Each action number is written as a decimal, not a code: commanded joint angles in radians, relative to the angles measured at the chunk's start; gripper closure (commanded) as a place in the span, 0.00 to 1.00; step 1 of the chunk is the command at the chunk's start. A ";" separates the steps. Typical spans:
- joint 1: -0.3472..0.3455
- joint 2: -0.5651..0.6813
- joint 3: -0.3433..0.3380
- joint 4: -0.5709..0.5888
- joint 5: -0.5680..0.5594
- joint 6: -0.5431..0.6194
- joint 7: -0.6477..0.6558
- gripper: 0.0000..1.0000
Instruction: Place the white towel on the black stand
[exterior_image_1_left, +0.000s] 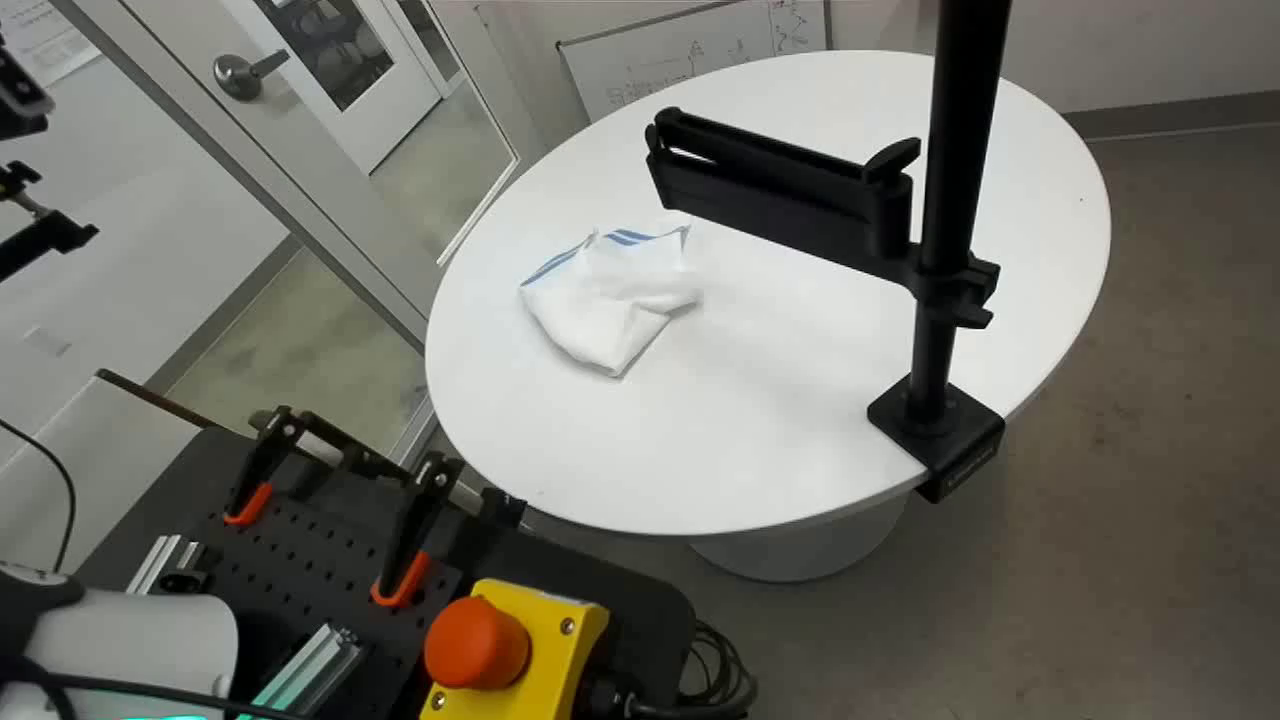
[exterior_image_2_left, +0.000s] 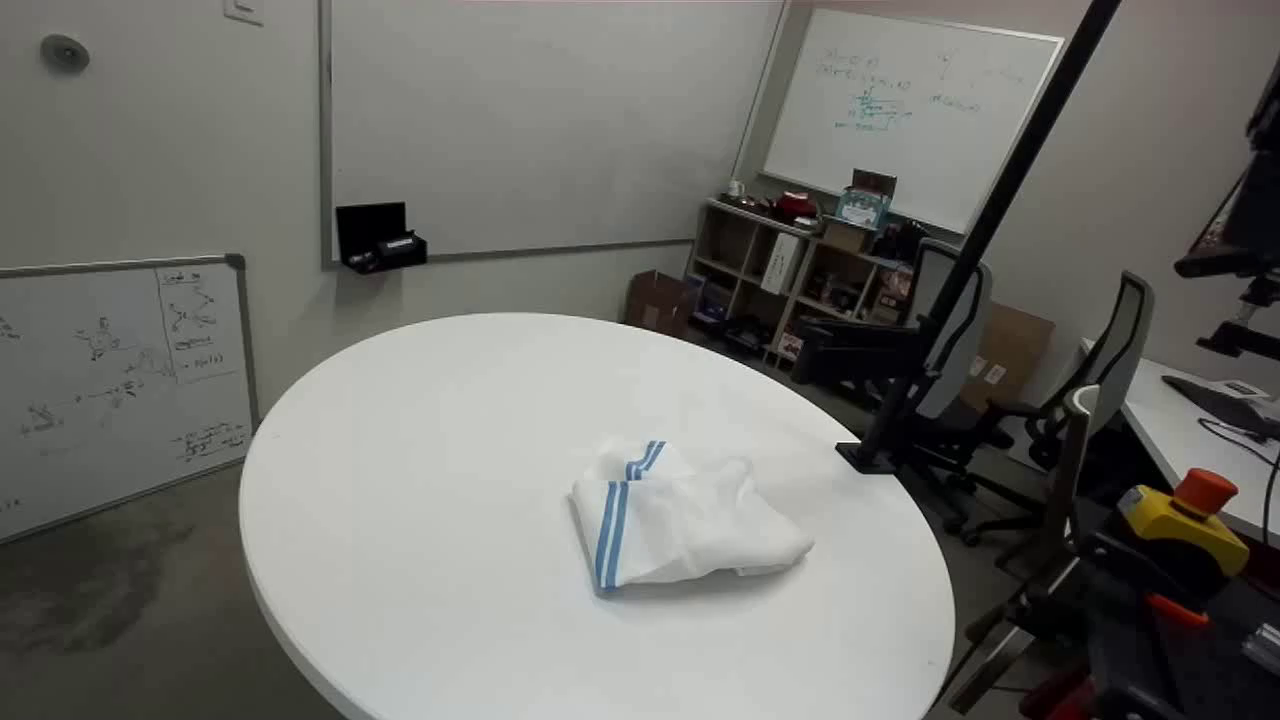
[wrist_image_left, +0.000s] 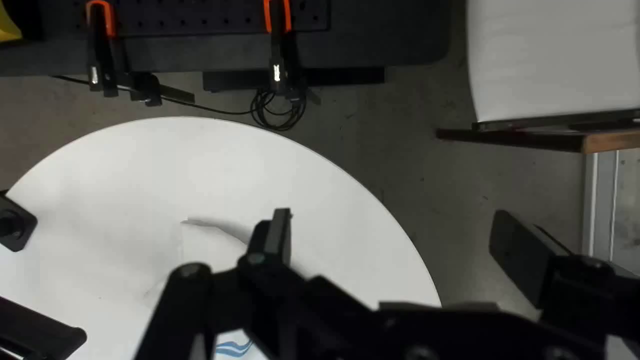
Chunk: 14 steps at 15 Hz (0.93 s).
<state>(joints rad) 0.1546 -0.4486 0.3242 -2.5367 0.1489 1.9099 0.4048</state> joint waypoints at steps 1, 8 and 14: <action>0.013 0.002 -0.013 0.002 -0.006 -0.002 0.005 0.00; -0.059 0.132 -0.044 0.039 -0.072 0.108 0.031 0.00; -0.149 0.399 -0.093 0.115 -0.308 0.312 0.128 0.00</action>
<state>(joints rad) 0.0292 -0.2104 0.2556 -2.5049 -0.0596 2.1623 0.4525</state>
